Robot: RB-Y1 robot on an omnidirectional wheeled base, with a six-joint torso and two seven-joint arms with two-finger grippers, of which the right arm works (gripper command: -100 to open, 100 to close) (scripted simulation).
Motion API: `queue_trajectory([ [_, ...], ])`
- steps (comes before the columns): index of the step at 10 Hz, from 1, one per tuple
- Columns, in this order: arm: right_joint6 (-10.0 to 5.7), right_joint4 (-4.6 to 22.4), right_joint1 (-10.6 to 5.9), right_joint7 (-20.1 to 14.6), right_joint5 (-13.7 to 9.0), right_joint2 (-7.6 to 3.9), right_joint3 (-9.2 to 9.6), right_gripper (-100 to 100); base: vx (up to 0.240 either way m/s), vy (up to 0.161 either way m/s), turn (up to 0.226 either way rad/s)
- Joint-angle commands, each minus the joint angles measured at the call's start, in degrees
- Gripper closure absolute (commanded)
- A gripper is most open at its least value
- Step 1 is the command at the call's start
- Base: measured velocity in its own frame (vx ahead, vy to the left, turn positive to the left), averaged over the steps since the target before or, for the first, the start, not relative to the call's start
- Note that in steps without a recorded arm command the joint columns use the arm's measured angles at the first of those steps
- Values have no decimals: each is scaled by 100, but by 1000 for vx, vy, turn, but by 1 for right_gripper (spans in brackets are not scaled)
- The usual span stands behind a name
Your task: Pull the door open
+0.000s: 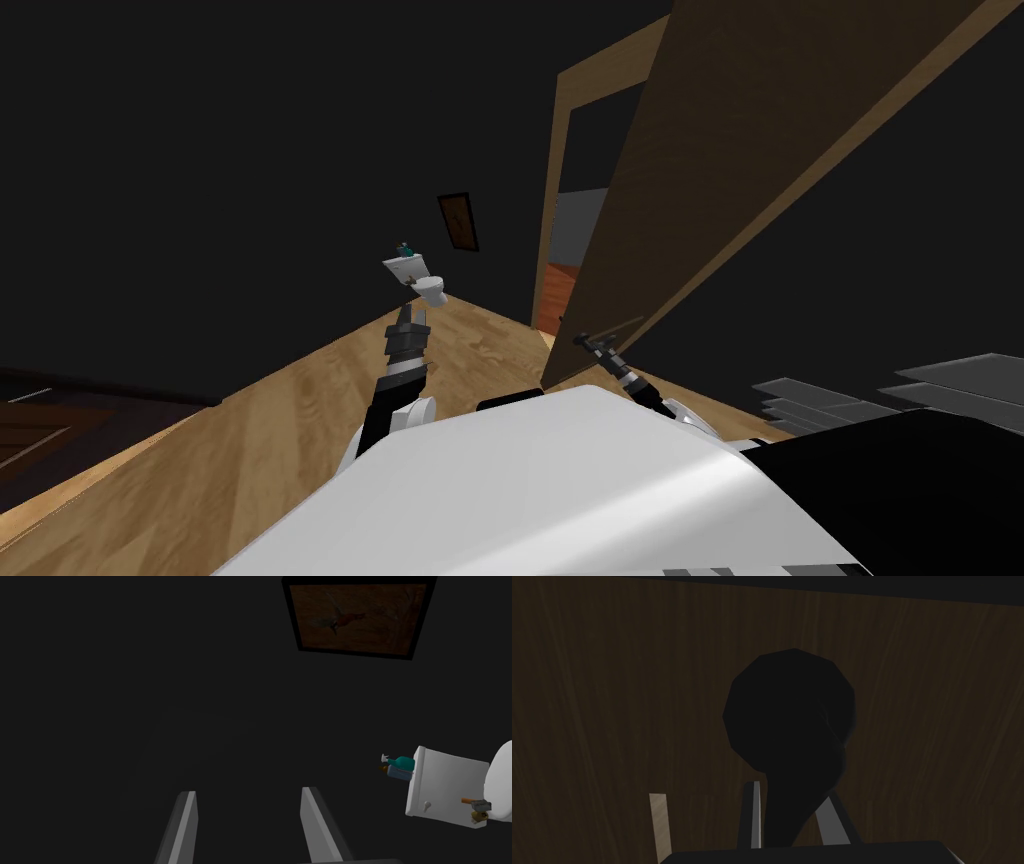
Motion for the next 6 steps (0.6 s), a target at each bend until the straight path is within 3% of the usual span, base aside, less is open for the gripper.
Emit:
queue_trajectory([
  [1, -38, 26, -15, 1, 11, -13, -17, 100, -219, -78, 189],
  [6, -142, 137, -45, -7, 56, -36, -63, 100, -197, -88, 172],
])
